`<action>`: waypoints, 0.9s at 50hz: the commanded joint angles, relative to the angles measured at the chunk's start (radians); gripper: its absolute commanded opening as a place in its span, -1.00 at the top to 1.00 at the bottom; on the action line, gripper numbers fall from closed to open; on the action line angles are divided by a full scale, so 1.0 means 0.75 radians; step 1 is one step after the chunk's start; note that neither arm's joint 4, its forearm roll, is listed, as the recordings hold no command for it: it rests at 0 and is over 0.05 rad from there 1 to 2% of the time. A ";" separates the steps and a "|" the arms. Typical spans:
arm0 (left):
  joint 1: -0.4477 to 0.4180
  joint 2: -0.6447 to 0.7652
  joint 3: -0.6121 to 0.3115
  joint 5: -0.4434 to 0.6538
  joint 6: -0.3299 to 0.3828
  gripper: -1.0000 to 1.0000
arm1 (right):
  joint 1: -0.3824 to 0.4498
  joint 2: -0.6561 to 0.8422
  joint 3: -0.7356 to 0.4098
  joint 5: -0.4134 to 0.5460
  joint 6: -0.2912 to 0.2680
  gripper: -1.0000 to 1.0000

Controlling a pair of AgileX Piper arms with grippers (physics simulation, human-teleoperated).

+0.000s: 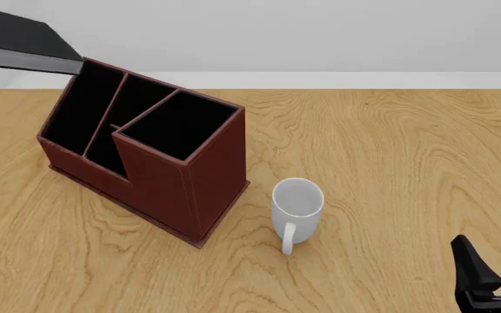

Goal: Pick up the book and place it in the front compartment of the caddy.

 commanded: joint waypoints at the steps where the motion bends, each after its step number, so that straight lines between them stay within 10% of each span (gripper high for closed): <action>1: 0.102 0.160 0.040 -0.030 -0.224 1.00 | 0.005 -0.002 0.000 -0.001 -0.010 -1.00; 17: -0.031 0.109 0.221 -0.132 -0.574 1.00 | 0.006 -0.019 0.000 0.009 -0.017 -1.00; 45: -0.153 0.041 0.292 -0.149 -0.611 1.00 | 0.006 -0.016 -0.001 0.005 -0.017 -1.00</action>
